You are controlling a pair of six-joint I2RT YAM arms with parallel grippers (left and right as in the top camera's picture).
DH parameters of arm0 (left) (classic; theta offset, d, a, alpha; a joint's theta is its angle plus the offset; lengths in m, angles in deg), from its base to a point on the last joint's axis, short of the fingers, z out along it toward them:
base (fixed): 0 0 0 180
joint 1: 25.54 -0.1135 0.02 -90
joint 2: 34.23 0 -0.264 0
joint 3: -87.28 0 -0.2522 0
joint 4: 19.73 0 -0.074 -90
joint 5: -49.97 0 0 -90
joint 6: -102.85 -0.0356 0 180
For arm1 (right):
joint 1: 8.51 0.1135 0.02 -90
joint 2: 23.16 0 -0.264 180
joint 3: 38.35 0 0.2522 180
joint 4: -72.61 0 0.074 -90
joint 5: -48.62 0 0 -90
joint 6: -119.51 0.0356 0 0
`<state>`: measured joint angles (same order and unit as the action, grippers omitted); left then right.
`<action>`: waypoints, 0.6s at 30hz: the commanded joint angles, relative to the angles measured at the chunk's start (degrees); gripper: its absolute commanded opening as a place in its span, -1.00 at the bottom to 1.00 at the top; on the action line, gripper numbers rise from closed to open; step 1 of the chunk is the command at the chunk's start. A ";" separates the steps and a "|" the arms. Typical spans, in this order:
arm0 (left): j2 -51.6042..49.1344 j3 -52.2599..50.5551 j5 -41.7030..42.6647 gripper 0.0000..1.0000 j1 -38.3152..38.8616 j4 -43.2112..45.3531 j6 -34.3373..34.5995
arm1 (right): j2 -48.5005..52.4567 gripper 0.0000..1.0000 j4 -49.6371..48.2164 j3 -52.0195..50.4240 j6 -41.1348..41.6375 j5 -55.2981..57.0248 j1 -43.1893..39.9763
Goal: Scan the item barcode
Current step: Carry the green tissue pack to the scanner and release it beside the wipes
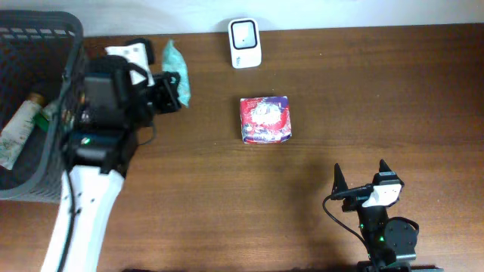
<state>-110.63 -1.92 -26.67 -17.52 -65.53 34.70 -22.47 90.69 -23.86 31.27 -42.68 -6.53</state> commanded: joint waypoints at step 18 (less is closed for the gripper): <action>-32.46 0.79 -11.72 -0.78 15.06 1.62 -1.07 | -0.33 0.97 0.22 -0.42 0.59 0.50 0.22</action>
<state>-140.44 -1.92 -37.55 -3.67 -65.20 34.28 -22.47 90.69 -23.86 31.20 -42.68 -6.53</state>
